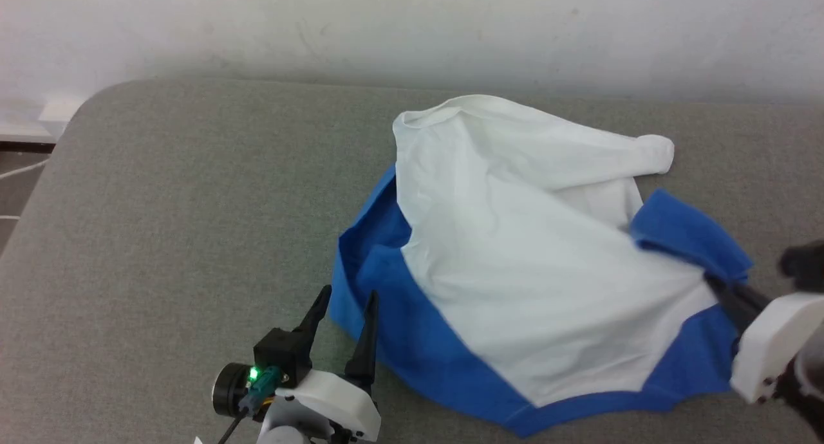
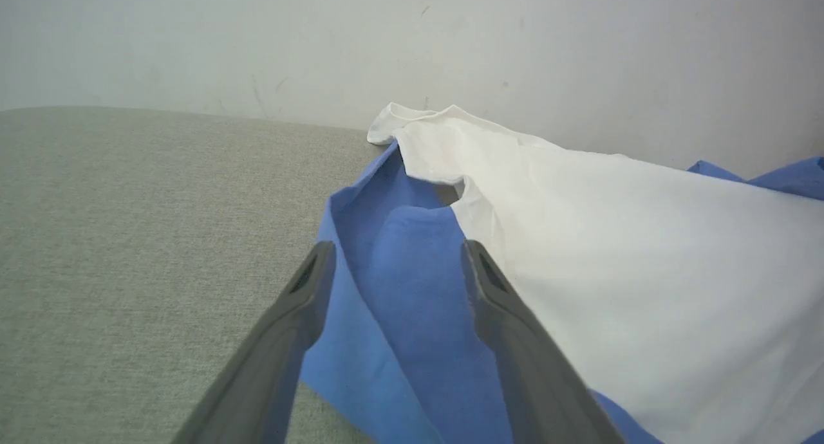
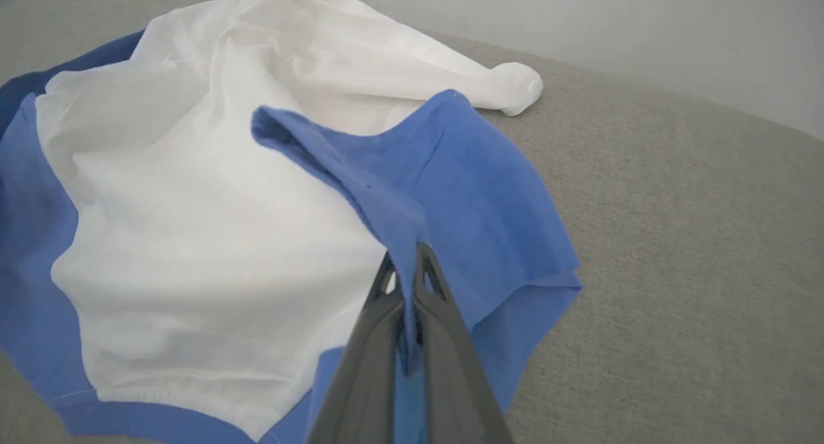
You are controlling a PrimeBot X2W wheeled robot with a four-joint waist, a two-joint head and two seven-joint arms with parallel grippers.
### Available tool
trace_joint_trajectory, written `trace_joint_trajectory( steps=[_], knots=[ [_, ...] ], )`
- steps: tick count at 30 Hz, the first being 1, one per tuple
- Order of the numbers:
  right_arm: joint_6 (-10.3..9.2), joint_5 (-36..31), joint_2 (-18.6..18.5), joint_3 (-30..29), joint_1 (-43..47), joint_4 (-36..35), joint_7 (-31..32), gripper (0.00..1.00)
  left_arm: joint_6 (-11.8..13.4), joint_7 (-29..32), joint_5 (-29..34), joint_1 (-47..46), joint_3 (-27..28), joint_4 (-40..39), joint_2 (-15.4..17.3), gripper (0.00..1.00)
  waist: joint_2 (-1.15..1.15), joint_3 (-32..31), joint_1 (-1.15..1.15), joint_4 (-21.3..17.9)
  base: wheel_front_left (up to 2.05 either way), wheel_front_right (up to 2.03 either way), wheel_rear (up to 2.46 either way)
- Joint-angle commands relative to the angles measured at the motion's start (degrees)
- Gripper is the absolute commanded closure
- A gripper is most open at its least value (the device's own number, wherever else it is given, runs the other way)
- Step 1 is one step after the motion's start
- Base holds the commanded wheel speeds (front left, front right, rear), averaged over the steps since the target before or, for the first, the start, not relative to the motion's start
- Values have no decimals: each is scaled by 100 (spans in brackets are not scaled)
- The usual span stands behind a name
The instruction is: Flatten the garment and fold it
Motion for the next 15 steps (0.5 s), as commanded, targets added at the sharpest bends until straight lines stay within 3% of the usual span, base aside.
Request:
trace_joint_trajectory(
  steps=[1,6,12,13,14,15],
  knots=[
    [-13,192,86,-259,-138,-15,155,100,-16,-27,31,-26,-6,-17,-4,0,0,112,0,-14,0,0,0],
    [-13,747,639,-1555,-581,487,863,100,-32,-27,46,-132,-55,-8,-4,0,0,376,0,52,0,0,0],
    [-13,611,1124,-2972,-1335,1614,1147,100,-41,-27,64,-241,-53,51,-4,0,0,594,0,187,0,0,0],
    [-13,476,1175,-3200,-1473,1839,1088,77,-43,-27,63,-253,-53,65,-4,0,0,607,0,203,0,0,0],
    [-13,300,1175,-3353,-1604,2034,979,0,-45,-27,61,-263,-54,75,-4,0,0,620,0,221,0,0,0],
    [-13,70,1144,-3487,-1713,2214,806,0,-47,-27,57,-274,-58,84,-4,0,0,628,0,239,0,0,0]
  ],
)
